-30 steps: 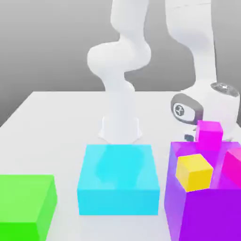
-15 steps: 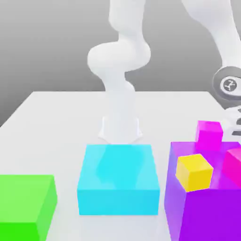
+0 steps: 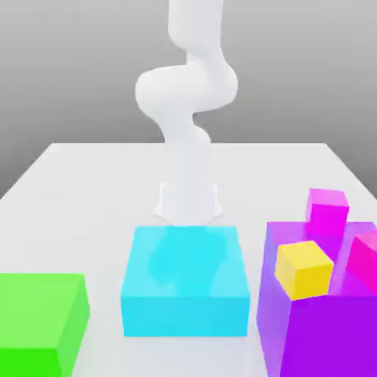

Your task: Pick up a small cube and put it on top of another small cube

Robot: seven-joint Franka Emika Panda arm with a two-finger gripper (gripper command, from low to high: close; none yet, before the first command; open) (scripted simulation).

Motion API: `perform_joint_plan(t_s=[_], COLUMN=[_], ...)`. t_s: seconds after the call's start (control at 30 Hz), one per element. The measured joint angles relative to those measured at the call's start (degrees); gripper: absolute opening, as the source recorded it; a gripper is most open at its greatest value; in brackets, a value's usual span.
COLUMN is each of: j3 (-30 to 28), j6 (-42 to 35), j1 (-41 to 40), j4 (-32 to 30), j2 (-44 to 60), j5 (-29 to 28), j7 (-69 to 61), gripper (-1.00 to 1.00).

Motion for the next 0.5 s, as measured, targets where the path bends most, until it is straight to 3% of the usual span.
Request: perform_joint_plan(t_s=[0.07,0.23,0.37,0.4,0.5], j3=[-0.97,-4.30,-4.55,-4.54,-4.54], j6=[-2.56,-2.45,4.58,6.12,6.13], j1=[-1.67,-7.72,-8.79,-8.69,-8.70], j4=[1.52,-3.88,-10.10,-11.17,-11.17], j2=[-1.14,-6.34,-5.51,-5.05,-5.05], j5=[0.97,5.47,6.42,6.43,6.46], j7=[-1.11,10.60,14.36,14.49,14.48], gripper=[-1.00,-1.00,-1.00,1.00,1.00])
